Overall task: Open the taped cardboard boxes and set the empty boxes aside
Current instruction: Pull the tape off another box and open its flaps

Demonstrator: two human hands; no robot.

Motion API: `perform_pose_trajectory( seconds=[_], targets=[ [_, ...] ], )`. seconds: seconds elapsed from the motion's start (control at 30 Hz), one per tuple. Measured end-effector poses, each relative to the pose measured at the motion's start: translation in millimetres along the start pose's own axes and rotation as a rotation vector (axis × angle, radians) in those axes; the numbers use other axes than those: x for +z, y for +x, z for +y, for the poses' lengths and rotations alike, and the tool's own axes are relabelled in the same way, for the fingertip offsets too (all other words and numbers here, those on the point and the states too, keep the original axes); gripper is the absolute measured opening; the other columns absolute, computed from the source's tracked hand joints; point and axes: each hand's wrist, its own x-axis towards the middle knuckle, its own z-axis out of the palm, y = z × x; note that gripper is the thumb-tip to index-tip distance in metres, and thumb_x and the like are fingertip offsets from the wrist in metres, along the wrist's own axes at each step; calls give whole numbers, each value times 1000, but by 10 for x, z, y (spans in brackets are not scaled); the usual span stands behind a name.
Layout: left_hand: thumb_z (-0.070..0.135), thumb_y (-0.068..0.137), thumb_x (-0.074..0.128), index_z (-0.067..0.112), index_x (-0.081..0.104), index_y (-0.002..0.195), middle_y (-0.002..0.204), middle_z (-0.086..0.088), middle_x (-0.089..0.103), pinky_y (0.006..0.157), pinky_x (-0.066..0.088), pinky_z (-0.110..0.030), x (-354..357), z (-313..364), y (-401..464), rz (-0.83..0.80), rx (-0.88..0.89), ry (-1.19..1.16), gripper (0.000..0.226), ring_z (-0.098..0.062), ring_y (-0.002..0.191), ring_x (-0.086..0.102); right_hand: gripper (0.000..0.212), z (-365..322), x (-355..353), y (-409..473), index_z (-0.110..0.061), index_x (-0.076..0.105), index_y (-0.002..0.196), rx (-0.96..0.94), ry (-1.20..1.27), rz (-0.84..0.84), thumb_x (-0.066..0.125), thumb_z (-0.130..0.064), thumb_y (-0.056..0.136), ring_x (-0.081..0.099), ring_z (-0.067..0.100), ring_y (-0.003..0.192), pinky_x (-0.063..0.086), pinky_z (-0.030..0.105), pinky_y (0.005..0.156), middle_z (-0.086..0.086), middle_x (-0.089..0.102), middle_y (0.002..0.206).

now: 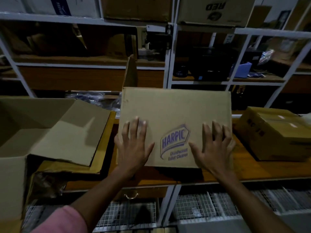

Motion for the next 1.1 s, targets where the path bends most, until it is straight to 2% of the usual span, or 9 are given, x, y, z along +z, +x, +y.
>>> perform_pose_trajectory(
  seconds=[0.17,0.33,0.5,0.6,0.73,0.87,0.93,1.03,1.1],
  targets=[
    [52,86,73,29,30,154,161,-11,17,97,45,-70,188,-153,-193,-48,-20,-102,83,-40,143,19,82,92,343,-237,-22,40,147,16,110,-4,55,-69,81,24,42,144,35,69,103,18,29,153],
    [47,82,80,30,32,151,157,-11,18,97,48,-67,247,-165,-228,-58,-62,-100,86,-41,138,22,72,87,468,-309,-17,46,139,28,119,65,55,-62,83,31,45,136,38,61,103,21,36,145],
    [47,76,85,25,35,152,154,-16,25,95,45,-71,325,-147,-244,-9,-35,-15,93,-41,133,30,70,92,576,-297,-16,49,137,42,73,46,54,-61,83,34,44,134,37,61,100,22,37,142],
    [51,75,83,26,37,150,152,-16,28,106,29,-75,348,-70,-172,74,5,63,92,-40,132,34,65,99,606,-333,-15,50,134,17,48,62,54,-58,84,35,45,132,37,62,100,22,38,138],
    [55,75,80,26,38,146,146,-14,29,112,21,-66,387,20,-162,159,113,134,87,-39,130,32,53,40,575,-390,-14,54,126,-57,33,172,60,-47,84,38,43,125,33,64,102,19,39,131],
    [62,82,68,26,37,146,150,-12,33,107,27,-58,338,124,-225,55,139,133,80,-36,133,34,38,-7,499,-381,-14,62,115,-125,56,239,61,-41,88,44,39,121,29,65,107,17,47,123],
    [64,91,55,27,33,148,154,-9,33,110,26,-56,298,182,-230,-9,147,97,71,-32,140,32,33,-36,466,-356,-15,66,111,-140,71,228,57,-41,92,50,36,117,31,62,105,14,54,118],
    [63,96,38,26,33,147,156,-7,36,112,29,-56,278,200,-207,-45,153,72,64,-31,144,33,31,-129,407,-244,-14,68,103,-168,164,196,52,-40,95,56,30,103,40,53,96,9,59,106],
    [63,97,33,25,40,145,151,-8,44,108,35,-57,273,202,-191,-65,153,65,62,-32,137,42,29,-224,349,-119,-15,67,99,-193,209,121,50,-38,97,56,26,96,46,47,86,6,60,101]
  ],
)
